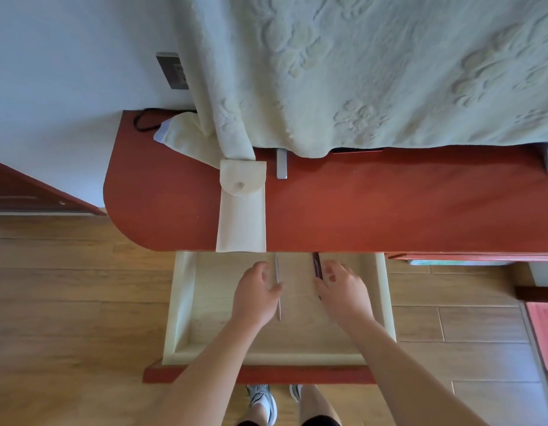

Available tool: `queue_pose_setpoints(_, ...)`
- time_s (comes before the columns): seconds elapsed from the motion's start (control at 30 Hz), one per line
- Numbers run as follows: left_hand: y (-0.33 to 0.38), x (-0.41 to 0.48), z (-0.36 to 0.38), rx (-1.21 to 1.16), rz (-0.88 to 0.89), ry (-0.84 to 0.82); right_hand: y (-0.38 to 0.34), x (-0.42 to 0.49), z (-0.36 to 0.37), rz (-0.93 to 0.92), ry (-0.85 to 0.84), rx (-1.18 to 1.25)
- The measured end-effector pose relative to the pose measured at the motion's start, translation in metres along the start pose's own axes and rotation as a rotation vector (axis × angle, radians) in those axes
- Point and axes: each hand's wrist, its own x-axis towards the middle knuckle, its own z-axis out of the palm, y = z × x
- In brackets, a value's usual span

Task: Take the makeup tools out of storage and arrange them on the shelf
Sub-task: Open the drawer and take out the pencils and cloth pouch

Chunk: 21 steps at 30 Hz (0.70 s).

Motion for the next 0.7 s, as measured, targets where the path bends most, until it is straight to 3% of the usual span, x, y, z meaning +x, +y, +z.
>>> queue_pose_setpoints(0.7,0.0,0.023,0.043,0.125,0.045,0.201,0.021,0.037,0.042,-0.03,0.01,0.028)
